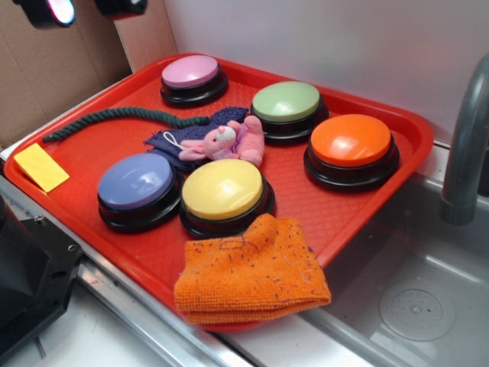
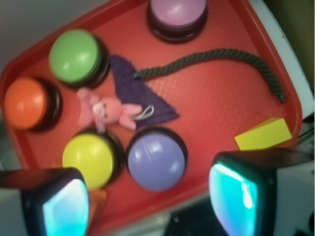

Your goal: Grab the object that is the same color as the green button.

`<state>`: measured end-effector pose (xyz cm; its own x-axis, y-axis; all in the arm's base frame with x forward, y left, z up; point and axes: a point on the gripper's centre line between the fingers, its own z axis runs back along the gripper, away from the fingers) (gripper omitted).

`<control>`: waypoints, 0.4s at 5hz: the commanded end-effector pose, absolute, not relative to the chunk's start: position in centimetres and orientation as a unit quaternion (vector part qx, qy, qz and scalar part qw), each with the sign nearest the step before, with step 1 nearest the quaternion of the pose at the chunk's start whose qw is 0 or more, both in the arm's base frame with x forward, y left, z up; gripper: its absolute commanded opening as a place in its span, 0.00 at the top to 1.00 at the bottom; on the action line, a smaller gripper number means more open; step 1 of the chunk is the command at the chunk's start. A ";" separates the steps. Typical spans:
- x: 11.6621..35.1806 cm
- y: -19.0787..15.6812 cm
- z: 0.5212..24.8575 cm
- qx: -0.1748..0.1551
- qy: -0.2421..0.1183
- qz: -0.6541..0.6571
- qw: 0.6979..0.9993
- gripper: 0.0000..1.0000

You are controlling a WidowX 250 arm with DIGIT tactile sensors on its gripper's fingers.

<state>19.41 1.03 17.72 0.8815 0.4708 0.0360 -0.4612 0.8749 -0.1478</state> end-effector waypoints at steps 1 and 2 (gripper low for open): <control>22.6 4.6 14.6 -0.063 -0.066 0.387 0.918 0.00; 24.0 5.9 11.6 -0.052 -0.073 0.444 0.891 0.00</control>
